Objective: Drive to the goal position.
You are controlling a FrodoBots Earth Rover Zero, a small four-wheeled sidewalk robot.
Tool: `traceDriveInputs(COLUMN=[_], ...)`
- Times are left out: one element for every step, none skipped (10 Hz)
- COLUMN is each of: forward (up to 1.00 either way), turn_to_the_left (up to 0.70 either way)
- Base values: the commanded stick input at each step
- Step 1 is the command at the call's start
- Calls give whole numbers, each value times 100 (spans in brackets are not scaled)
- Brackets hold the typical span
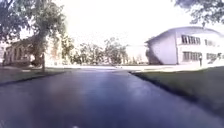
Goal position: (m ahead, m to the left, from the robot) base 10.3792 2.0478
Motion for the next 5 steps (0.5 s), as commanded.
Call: traceDriveInputs(forward=[50,50,50,50,50], turn_to_the_left=[0,0,0,0,0])
